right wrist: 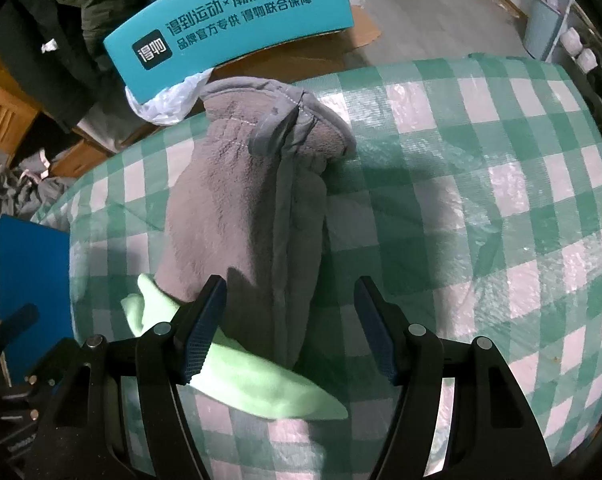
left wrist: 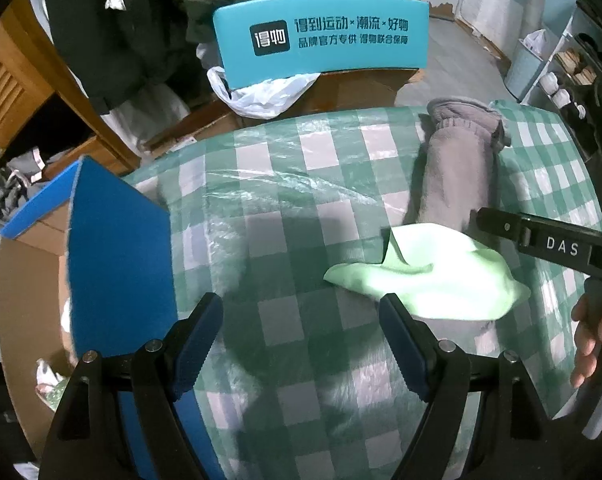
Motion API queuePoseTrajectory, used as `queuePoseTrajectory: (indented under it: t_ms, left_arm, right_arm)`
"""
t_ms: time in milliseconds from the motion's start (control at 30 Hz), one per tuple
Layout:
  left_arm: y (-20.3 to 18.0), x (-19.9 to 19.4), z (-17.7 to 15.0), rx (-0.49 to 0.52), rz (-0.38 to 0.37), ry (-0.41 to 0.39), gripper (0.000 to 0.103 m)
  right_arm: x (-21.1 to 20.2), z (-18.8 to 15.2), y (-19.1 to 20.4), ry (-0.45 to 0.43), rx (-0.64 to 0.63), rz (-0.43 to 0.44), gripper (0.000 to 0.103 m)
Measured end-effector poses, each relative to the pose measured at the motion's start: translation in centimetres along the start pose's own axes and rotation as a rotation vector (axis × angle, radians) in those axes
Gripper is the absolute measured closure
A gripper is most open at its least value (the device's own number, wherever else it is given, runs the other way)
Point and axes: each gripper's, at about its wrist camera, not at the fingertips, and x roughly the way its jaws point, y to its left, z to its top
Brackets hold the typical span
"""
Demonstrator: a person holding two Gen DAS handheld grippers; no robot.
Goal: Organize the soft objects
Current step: 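Lower the right tool onto the grey mitten's cuff and close on it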
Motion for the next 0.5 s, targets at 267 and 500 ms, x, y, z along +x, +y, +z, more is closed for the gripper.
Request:
queuePoseTrajectory:
  t_ms: [267,500]
  left_arm:
    - [0.3,1.4,0.0,-0.01,-0.014,0.022,0.021]
    - [0.6,1.9,-0.3,-0.011,-0.025,0.038,0.021]
  right_arm:
    - [1.7,0.5,0.4,0.022,-0.005,-0.006,0.037]
    - [2.6,0.7,0.7,0.032,0.006,-0.022,0.037]
